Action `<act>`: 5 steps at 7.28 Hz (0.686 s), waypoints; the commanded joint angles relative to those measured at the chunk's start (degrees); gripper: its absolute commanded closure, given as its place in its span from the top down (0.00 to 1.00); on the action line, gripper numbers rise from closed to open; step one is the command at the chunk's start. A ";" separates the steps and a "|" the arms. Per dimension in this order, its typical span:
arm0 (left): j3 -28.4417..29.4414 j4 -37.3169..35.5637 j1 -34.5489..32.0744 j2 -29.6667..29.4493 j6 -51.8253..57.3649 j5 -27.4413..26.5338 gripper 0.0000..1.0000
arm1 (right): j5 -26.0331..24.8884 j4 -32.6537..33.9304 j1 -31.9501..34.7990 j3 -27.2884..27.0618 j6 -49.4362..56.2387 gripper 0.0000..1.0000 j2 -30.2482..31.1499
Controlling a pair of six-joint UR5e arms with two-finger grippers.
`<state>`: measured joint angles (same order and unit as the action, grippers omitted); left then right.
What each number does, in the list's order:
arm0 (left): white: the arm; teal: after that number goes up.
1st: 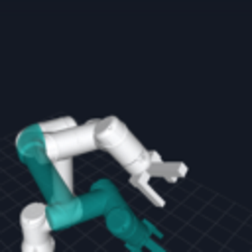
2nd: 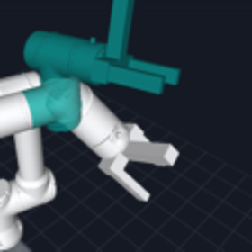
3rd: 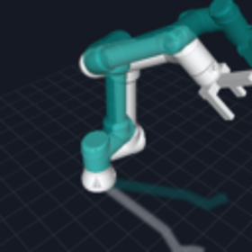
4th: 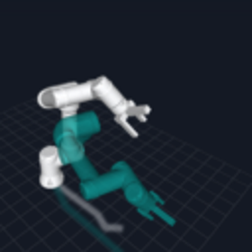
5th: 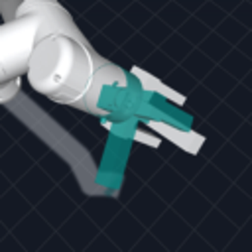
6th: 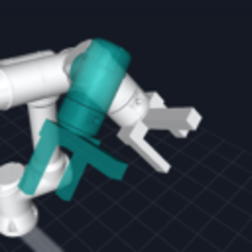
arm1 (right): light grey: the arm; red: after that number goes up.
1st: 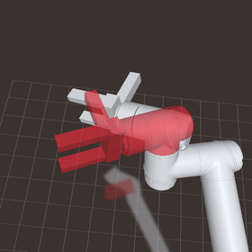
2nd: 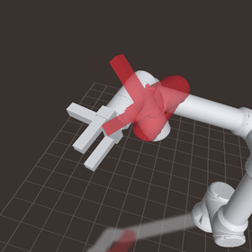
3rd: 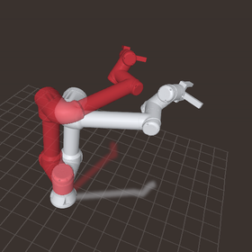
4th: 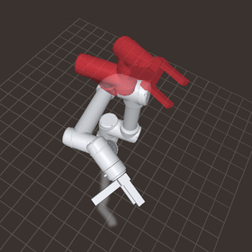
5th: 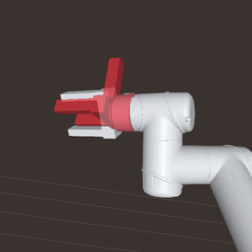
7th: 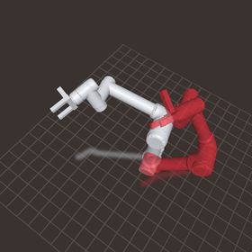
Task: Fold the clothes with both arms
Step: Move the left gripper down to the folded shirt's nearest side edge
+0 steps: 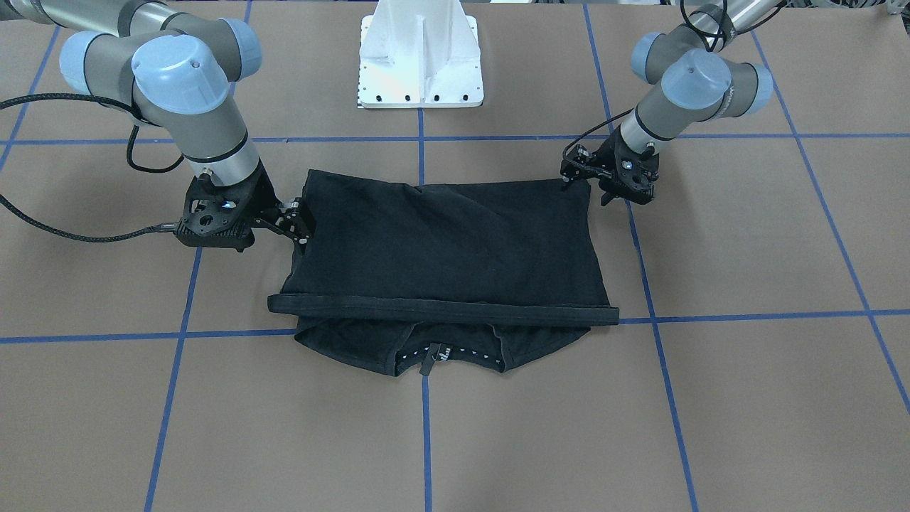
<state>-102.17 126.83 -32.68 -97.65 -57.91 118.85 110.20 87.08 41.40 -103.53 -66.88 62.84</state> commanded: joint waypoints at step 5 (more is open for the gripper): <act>0.75 1.31 1.13 0.09 -1.85 0.15 0.77 | 0.11 -0.07 0.00 -0.35 0.00 1.00 0.00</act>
<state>-101.49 128.24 -31.55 -97.58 -59.76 119.01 110.30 87.01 41.40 -103.79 -66.88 62.84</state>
